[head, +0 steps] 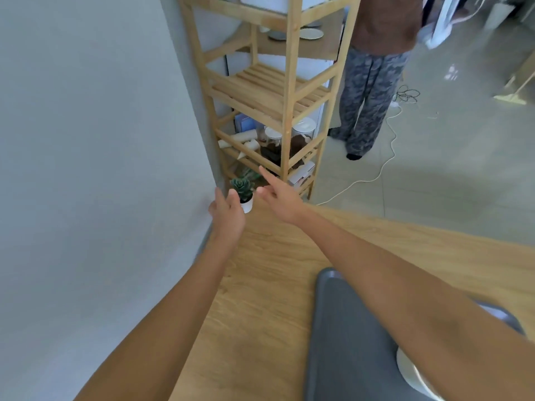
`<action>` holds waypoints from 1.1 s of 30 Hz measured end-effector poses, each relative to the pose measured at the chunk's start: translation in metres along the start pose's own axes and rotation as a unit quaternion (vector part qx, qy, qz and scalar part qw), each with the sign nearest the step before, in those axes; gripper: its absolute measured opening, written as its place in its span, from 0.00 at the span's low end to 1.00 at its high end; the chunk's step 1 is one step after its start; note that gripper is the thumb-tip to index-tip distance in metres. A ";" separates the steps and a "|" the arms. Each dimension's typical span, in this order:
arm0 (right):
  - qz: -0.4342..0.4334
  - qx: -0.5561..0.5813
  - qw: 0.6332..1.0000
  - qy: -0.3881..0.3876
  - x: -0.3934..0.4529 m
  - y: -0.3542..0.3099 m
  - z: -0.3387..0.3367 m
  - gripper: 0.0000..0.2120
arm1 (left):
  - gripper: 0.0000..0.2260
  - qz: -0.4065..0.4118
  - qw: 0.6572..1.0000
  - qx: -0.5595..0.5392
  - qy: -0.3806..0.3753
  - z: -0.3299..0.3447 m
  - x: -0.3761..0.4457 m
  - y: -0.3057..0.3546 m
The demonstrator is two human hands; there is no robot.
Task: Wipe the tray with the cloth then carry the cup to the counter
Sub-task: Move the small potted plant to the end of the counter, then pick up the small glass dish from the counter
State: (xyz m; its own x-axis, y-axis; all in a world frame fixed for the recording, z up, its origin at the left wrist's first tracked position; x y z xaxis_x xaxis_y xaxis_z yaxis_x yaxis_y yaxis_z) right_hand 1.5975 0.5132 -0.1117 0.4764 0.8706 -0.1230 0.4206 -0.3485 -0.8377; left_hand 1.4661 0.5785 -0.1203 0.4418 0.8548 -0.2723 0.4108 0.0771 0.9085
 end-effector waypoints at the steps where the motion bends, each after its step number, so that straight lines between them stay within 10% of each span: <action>1: 0.003 0.003 1.000 0.013 -0.010 0.000 -0.014 0.27 | 0.27 -0.021 0.999 -0.007 0.037 0.001 -0.014 0.002; 9: 0.017 -0.026 0.986 0.166 -0.157 0.039 -0.184 0.26 | 0.28 0.196 0.980 -0.009 0.028 0.098 -0.156 0.106; 16: 0.110 -0.013 0.963 0.247 -0.343 0.149 -0.304 0.24 | 0.23 0.342 0.920 0.032 -0.187 0.271 -0.310 0.147; 23: 0.204 0.017 0.941 0.271 -0.502 0.252 -0.334 0.24 | 0.21 0.222 0.878 0.157 -0.394 0.412 -0.406 0.055; 33: 0.265 0.113 0.922 0.258 -0.542 0.316 -0.278 0.24 | 0.24 0.056 0.871 0.136 -0.468 0.470 -0.419 -0.010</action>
State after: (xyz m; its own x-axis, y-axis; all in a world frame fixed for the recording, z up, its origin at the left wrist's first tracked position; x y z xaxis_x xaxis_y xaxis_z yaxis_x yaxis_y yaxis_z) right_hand 1.6865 -0.1656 -0.1622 0.8976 0.2972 -0.3257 -0.1204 -0.5454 -0.8295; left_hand 1.6512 -0.0218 -0.1641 0.8958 0.0453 -0.4421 0.4410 -0.2139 0.8716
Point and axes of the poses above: each hand's wrist, its own x-axis towards the middle knuckle, its own z-axis out of the palm, y = z × x, the point moved 9 cm from there along x, towards the middle knuckle, and after that the axes turned 3 degrees about -y, right-handed, at the moved point
